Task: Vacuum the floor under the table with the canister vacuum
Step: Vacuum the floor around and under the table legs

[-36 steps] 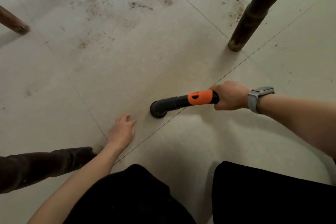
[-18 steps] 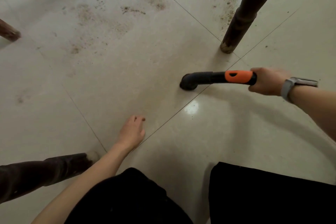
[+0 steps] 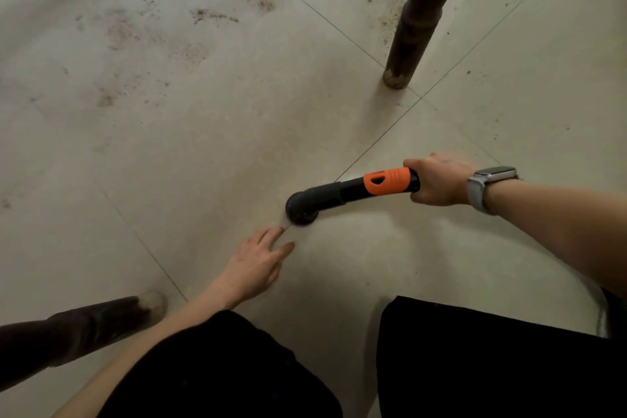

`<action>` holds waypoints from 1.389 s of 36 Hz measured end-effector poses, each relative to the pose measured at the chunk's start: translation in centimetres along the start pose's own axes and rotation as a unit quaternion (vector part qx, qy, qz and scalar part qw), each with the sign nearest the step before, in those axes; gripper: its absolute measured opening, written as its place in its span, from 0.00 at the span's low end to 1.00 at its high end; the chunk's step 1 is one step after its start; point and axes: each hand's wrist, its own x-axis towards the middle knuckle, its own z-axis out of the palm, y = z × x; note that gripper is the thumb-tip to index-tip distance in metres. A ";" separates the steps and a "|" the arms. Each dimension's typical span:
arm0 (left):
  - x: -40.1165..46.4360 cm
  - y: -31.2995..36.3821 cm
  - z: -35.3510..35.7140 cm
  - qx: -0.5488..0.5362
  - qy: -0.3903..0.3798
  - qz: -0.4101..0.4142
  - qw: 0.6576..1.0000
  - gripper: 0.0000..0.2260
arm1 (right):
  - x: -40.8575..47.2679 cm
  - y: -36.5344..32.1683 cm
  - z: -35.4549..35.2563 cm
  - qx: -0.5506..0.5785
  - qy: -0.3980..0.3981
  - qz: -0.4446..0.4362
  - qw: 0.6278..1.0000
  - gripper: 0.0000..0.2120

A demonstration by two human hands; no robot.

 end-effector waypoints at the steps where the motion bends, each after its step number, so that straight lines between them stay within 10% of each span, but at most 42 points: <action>1: 0.1 0.1 0.0 0.001 -0.004 -0.001 1.000 0.19 | -0.1 0.2 -0.2 -0.005 0.008 0.009 1.000 0.07; 10: 0.7 0.3 0.2 -0.008 0.005 -0.016 1.000 0.27 | 0.6 -2.1 -0.3 0.018 -0.046 -0.101 0.994 0.23; 19: 0.5 0.3 0.5 -0.006 0.013 -0.030 0.999 0.30 | 3.9 -7.0 -0.2 -0.042 -0.071 -0.129 0.988 0.18; 50: 5.5 4.0 -2.2 -0.029 -0.001 0.003 1.000 0.24 | 0.6 4.0 -0.5 0.015 -0.031 0.068 0.997 0.08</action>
